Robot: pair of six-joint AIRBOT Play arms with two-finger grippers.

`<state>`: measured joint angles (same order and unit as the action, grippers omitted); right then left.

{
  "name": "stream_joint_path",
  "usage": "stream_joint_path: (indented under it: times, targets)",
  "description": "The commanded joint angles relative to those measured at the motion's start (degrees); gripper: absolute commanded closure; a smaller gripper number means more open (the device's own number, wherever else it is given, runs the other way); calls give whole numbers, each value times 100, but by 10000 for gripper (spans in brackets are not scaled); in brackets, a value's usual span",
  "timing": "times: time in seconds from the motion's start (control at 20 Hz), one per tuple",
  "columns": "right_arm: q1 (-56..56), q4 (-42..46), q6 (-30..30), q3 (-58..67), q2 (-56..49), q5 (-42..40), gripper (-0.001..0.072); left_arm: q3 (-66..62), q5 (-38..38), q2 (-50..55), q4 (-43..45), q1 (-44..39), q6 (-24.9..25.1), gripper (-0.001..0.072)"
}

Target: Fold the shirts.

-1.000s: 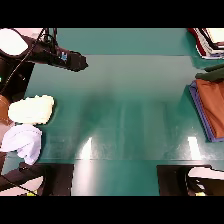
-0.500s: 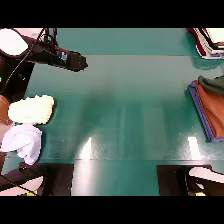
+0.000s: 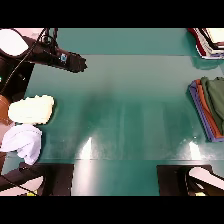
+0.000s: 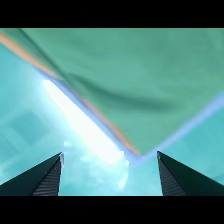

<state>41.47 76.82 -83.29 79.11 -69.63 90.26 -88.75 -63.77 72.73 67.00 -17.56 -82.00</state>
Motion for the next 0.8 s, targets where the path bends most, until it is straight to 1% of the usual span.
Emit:
stream_joint_path:
  times: [0.0,0.1,0.2,0.25,0.3,0.35,0.45,0.6,0.75]
  targets:
    - [-439,-892,-70,234,221,-243,66,0,96,0,9,-2,-7,681]
    - [-1038,-1644,-70,382,415,-573,66,0,-15,0,-17,-2,-28,681]
    - [-1808,-1884,-68,417,629,-968,67,0,59,0,-17,-2,-26,681]
    - [-2218,-1862,-66,417,719,-1147,124,0,109,0,-13,-2,-26,681]
    - [-2658,-1856,-66,417,800,-1307,280,0,164,0,-17,-2,-26,681]
    - [-3060,-1834,-63,417,866,-1460,421,0,203,0,-17,-2,-26,681]
    - [-3718,-1827,46,417,951,-1685,686,-2,256,0,-15,-2,-26,681]
    - [-4415,-1827,133,417,1029,-1897,694,-2,400,0,-17,-2,-26,681]
    - [-4706,-1829,133,417,1021,-1862,694,-2,485,0,-17,-2,-26,681]
